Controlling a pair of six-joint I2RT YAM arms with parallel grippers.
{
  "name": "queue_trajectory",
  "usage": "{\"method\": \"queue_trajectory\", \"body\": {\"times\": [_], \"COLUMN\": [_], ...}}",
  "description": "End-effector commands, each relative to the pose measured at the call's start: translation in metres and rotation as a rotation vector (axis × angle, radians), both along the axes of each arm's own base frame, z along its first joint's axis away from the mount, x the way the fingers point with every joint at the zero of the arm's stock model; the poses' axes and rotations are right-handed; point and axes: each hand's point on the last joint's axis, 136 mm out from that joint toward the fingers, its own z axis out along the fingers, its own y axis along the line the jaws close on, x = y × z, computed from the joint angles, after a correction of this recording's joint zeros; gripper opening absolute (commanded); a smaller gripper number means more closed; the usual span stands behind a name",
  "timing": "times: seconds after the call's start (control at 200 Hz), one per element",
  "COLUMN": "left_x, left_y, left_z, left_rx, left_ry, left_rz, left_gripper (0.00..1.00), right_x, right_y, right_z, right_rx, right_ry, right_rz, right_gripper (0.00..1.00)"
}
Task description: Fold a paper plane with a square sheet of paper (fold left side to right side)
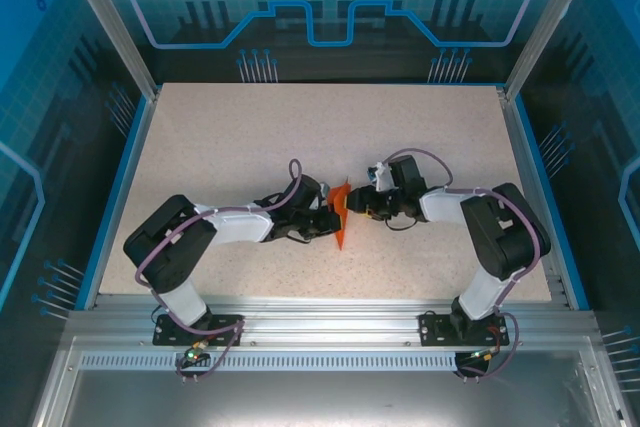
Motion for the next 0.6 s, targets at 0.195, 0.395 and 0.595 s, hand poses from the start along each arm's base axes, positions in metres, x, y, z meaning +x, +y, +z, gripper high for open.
{"method": "queue_trajectory", "body": {"times": [0.195,0.395,0.595], "left_x": [0.003,0.003,0.003], "left_y": [0.001,0.000,0.000], "left_z": [-0.014,-0.022,-0.028], "left_rx": [-0.067,-0.086,-0.085], "left_ry": [0.058,0.083,0.096], "left_rz": [0.038,0.046,0.052], "left_gripper": [0.01,0.01,0.01], "right_x": [0.004,0.002,-0.002], "right_y": [0.016,0.013,0.009], "right_z": [-0.008,-0.022,-0.034], "right_rx": [-0.018,-0.068,-0.111], "right_ry": [0.027,0.070,0.117], "right_rz": [0.034,0.034,0.024], "right_gripper": [0.45,0.42,0.41]}}
